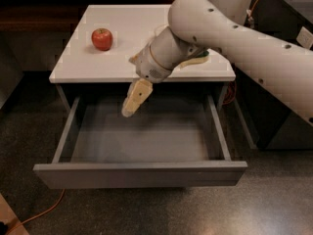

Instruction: Place apple into top drawer

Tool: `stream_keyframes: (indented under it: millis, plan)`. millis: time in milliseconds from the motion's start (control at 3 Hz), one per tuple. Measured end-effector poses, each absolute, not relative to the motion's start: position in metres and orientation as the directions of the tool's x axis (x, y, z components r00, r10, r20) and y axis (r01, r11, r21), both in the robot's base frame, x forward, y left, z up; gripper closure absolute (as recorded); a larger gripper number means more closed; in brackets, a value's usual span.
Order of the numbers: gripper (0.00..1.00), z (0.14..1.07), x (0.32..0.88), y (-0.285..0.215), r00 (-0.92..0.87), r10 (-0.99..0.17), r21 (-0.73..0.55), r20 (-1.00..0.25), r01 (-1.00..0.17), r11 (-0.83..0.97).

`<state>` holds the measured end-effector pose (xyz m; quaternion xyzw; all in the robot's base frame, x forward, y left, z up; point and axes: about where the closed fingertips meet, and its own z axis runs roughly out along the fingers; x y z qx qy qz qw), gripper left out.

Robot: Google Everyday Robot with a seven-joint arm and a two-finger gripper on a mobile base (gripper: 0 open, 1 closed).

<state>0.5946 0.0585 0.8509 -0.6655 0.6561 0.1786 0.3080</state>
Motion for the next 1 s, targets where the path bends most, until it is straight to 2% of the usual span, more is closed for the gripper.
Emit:
stream_keyframes:
  millis: [667, 1000]
  plan:
    - [0.0, 0.866, 0.678, 0.063, -0.166, -0.721, -0.118, -0.673, -0.938, 0.325]
    - [0.0, 0.863, 0.681, 0.067, -0.171, -0.725, -0.113, -0.667, -0.939, 0.325]
